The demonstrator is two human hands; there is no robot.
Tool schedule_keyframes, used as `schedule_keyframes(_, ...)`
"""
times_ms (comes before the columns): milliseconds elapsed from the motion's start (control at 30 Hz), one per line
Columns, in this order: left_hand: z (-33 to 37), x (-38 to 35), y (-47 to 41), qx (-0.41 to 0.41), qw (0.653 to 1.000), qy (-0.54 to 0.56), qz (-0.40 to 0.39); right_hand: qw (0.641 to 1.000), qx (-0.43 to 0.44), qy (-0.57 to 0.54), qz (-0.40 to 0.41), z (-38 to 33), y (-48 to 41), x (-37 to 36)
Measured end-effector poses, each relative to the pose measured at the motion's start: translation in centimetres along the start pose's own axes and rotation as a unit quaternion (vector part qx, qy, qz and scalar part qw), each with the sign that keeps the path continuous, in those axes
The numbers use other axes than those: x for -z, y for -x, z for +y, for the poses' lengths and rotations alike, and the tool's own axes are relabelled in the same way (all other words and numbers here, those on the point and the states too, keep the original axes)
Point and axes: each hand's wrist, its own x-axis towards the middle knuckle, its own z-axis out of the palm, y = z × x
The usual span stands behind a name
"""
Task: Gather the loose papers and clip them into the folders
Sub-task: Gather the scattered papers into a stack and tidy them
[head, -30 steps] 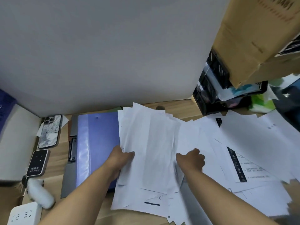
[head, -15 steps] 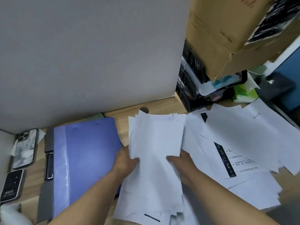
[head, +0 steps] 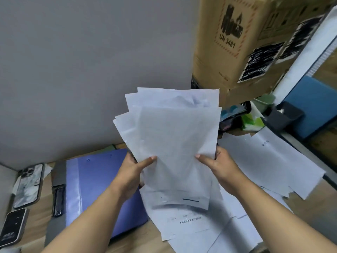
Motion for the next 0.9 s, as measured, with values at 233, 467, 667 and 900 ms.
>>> schedule_keyframes(233, 1.7, -2.4, 3.2, -0.094, 0.994, -0.046, 0.010, 0.989, 0.052, 0.008, 0.137, 0.0, 4.0, 1.0)
schedule_keyframes(467, -1.3, -4.4, 5.5, -0.096, 0.991, -0.093, -0.020, 0.968, -0.014, 0.022, 0.248, 5.1, 6.4, -0.6)
schedule_keyframes(667, -0.7, -6.0, 5.0, -0.141, 0.987, -0.080, -0.004, 0.956, 0.000, 0.002, 0.295, 4.8, 5.8, -0.7)
schedule_keyframes(900, -2.1, -6.6, 3.6, -0.079, 0.994, -0.073, 0.036, 0.961, -0.079, 0.059, 0.258, 5.9, 4.8, 0.0)
